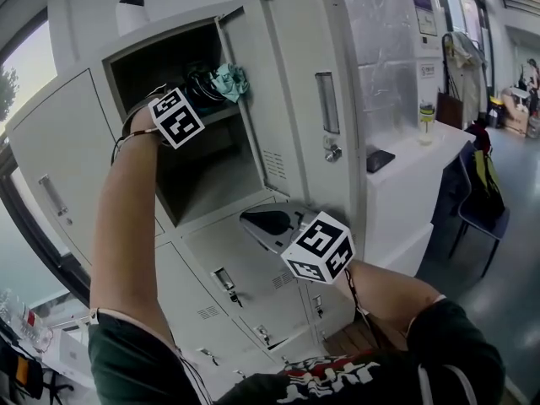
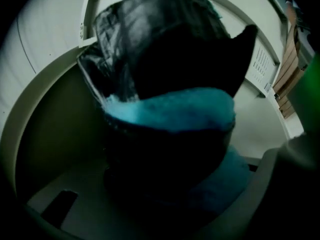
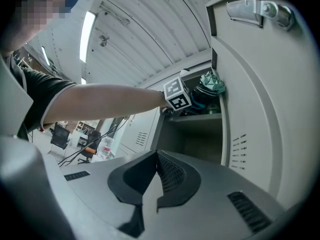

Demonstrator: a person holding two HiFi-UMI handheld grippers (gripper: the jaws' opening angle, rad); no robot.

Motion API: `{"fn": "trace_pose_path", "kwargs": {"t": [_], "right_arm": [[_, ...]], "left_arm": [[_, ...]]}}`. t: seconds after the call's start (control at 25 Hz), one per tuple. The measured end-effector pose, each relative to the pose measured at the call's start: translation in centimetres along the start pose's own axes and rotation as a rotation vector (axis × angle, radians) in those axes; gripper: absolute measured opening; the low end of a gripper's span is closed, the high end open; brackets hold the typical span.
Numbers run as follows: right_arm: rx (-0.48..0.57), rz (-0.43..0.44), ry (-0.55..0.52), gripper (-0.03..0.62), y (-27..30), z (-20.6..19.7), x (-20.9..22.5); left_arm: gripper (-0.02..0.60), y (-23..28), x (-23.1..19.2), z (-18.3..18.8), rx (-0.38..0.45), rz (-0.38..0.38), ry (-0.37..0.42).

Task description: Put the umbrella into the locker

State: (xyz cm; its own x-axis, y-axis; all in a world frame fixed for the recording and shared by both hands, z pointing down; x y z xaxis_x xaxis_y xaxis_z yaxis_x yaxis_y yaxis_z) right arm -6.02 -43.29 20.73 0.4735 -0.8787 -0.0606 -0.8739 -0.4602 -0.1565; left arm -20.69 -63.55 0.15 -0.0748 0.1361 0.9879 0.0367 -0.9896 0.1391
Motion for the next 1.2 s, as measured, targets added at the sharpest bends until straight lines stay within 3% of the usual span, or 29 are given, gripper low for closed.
{"fn": "trace_pose_path", "kwargs": {"t": [0.24,0.52,0.68,0.84,0.96,1.2], "right_arm": [[-0.024,-0.010,0.021,0.033,-0.2,-1.3,1.0],[-0.030,-0.024,0.042,0.034,-0.2,-1.8,1.6],[-0.025,-0.014,0.037,0.033,0.0,-1.6,1.4],[-0.025,0.016,0.042,0.034,0.1,-1.5,0.6],[-0.030,0.024,0.052,0.034,0.0,-1.8,0.5],[-0.038,0.020,0.069,0.034,-0.4,-2.2,0.8]], "left_arm": [[0.192,2.8,-0.5,-0.6,-0.091,-0.068,0.010],[0.194,4.7,-0.7,-1.2,-0.132,-0.179,-0.058],[0.189,4.9,-0.8,-1.3,-0.146,-0.195,-0.067],[0.186,5.5,-0.6,-2.3,-0.239,-0.229,-0.025],[0.220,5.6,-0.7,-3.2,-0.313,-0.245,0.016],[0.283,5.6,-1.2,-3.7,-0.338,-0.218,0.051]]}}
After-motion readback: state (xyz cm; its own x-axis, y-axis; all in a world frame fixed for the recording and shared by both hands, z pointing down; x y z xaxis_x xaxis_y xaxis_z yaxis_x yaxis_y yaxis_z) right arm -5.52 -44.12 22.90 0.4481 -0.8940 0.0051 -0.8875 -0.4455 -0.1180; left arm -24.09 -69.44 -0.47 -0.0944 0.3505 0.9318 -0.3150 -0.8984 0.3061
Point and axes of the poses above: the fingertips, and each gripper's own axes: y forward along the fingers, x to its right, z out of its top, the point moved 7 cm from there along -y, backward along the fingers, and after that the axes turned 13 degrees about y, right-handed, at the moved point
